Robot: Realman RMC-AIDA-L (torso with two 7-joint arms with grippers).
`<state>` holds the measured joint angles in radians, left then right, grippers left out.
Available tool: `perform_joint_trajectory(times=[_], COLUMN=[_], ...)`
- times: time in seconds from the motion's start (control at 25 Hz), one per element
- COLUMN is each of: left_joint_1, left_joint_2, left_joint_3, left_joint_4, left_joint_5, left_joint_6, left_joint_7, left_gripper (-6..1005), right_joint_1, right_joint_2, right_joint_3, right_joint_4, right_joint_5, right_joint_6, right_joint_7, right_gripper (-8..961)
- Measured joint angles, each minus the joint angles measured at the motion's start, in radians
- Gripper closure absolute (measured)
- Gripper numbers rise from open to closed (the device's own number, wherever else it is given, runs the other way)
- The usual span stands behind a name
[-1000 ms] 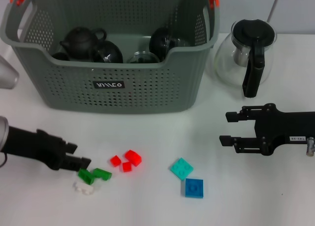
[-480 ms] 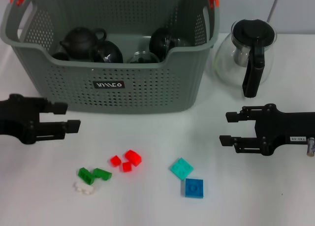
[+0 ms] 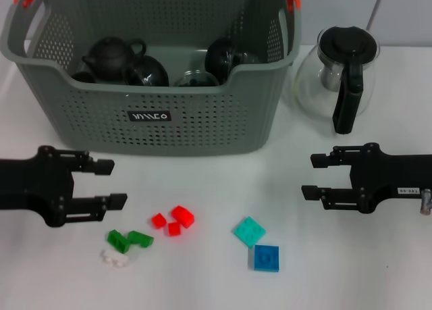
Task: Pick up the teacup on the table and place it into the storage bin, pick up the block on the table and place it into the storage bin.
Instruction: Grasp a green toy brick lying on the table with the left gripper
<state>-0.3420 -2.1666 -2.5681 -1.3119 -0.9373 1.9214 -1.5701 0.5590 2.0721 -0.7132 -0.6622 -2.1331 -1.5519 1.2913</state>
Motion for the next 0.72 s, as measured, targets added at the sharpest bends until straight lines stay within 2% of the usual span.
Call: perform_joint_trajectory(times=[0.56, 0.6, 0.72], left_joint_1=[-0.008, -0.006, -0.005], left_joint_2=[0.0, -0.001, -0.003], left_joint_3=[0.087, 0.107, 0.119], left_joint_4=[0.183, 0.207, 0.215], left_joint_5=[0.139, 0.148, 0.151], left_joint_6=[-0.143, -0.196, -0.237], left_joint_7=[0.128, 0.135, 0.137], left_gripper=[384, 384, 385], right_joint_1=[-0.003, -0.003, -0.003], right_joint_2=[0.0, 0.0, 0.001], right_joint_3=[0.0, 0.0, 0.0], right_joint_4=[0.001, 0.001, 0.001], right_joint_5=[-0.003, -0.003, -0.005], right_joint_6=[0.001, 0.001, 0.001], right_joint_7=[-0.003, -0.003, -0.003], right_gripper=[270, 270, 270])
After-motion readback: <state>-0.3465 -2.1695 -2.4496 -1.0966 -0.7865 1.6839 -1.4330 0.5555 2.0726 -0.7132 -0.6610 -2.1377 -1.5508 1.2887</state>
